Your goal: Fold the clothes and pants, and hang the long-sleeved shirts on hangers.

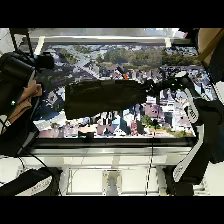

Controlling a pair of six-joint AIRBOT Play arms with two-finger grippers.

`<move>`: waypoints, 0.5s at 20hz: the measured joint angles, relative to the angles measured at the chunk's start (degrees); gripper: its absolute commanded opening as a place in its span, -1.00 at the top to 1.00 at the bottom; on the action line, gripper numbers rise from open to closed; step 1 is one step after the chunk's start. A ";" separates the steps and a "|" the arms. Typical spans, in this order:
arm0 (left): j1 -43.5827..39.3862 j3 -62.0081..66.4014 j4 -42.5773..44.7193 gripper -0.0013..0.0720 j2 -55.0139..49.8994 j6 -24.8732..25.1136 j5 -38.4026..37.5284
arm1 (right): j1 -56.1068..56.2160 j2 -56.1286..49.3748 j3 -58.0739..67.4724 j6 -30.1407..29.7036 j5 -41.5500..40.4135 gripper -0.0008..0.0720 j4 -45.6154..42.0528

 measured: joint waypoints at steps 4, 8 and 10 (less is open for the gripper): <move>0.00 0.00 -0.11 -0.94 -0.26 0.00 -0.04 | 2.84 -1.07 0.13 -0.11 -1.40 -0.85 0.70; 0.00 0.00 -0.11 -0.94 -0.35 0.00 -0.04 | 5.18 -1.49 0.11 0.15 -3.58 0.90 -0.07; 0.00 0.00 -0.09 -0.94 -0.35 0.00 -0.04 | 5.68 -1.42 0.13 0.24 -4.48 0.95 0.20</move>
